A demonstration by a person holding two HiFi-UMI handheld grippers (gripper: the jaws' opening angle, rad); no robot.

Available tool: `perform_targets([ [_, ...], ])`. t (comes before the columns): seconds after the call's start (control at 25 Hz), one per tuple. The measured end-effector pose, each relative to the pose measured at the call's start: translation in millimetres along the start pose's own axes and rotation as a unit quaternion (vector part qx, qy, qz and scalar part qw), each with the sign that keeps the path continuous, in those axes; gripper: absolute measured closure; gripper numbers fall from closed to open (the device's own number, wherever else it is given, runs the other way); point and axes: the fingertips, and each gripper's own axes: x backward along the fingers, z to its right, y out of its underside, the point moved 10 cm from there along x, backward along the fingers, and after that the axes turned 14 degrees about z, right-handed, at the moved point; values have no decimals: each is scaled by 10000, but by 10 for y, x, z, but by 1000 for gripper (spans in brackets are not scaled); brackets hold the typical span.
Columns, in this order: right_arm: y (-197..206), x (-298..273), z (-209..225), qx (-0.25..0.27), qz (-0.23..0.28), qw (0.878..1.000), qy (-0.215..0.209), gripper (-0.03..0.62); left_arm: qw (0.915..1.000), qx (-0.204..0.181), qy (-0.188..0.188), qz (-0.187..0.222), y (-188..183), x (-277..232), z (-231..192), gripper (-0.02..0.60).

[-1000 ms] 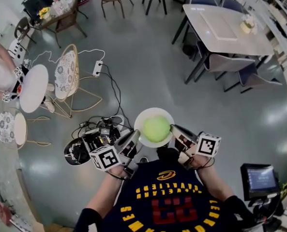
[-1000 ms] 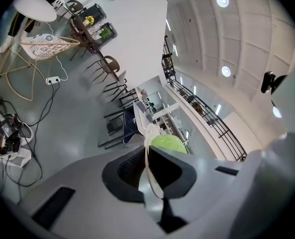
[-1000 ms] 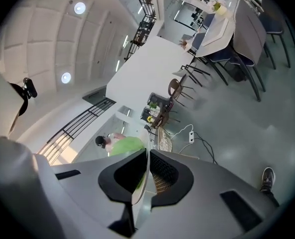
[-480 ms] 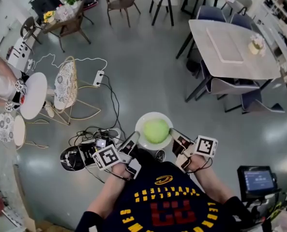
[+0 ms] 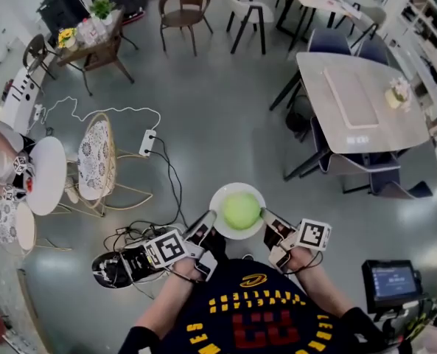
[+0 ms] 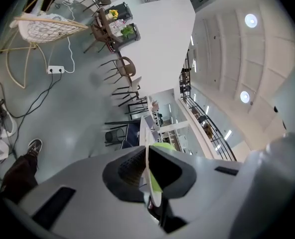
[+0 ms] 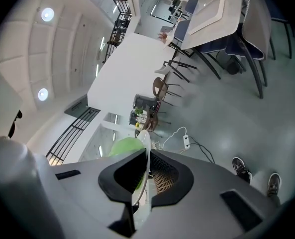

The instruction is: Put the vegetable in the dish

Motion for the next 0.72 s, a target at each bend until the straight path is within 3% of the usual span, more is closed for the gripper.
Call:
perform_targets([
  [0.36,-379,-1001,-447,365,351,9987,-80,572,9987,145,352,-340,-1038,-741,13,563],
  [0.6,-569,-1162,-476,216,478,9978,402,572,9966,288,467,-611,-1223,-1105,-4,563],
  [0.72,-726,-1342,-472,367,469,9981,185,572,9966,315,462,-599,-1310,-1277,17,563],
])
